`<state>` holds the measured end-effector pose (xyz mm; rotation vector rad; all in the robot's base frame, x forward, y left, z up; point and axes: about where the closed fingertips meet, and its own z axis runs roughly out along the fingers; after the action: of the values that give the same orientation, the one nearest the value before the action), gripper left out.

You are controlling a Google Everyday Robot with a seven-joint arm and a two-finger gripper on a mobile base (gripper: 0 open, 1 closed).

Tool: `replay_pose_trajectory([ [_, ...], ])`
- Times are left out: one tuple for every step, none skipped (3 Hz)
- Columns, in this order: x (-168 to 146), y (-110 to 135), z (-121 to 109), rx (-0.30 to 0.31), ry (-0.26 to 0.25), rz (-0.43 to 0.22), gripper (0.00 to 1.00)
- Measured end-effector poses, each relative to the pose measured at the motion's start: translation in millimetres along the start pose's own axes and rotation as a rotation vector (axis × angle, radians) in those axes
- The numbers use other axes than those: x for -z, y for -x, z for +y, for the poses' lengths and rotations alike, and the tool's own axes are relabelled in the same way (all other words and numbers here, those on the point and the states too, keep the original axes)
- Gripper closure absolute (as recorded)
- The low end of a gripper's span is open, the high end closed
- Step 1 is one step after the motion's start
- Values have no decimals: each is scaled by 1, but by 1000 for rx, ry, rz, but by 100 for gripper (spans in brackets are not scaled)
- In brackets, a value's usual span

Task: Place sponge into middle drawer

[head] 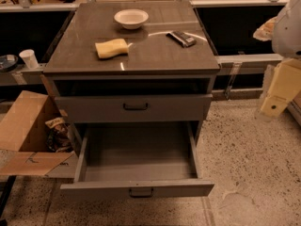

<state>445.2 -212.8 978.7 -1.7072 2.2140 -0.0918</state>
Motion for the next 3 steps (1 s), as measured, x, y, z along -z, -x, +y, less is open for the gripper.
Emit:
replay_pose_trajectory([
  [-20, 33, -30, -2, 2, -95, 0],
  [-64, 66, -57, -40, 56, -231, 0],
  [-64, 66, -57, -40, 56, -232, 0],
])
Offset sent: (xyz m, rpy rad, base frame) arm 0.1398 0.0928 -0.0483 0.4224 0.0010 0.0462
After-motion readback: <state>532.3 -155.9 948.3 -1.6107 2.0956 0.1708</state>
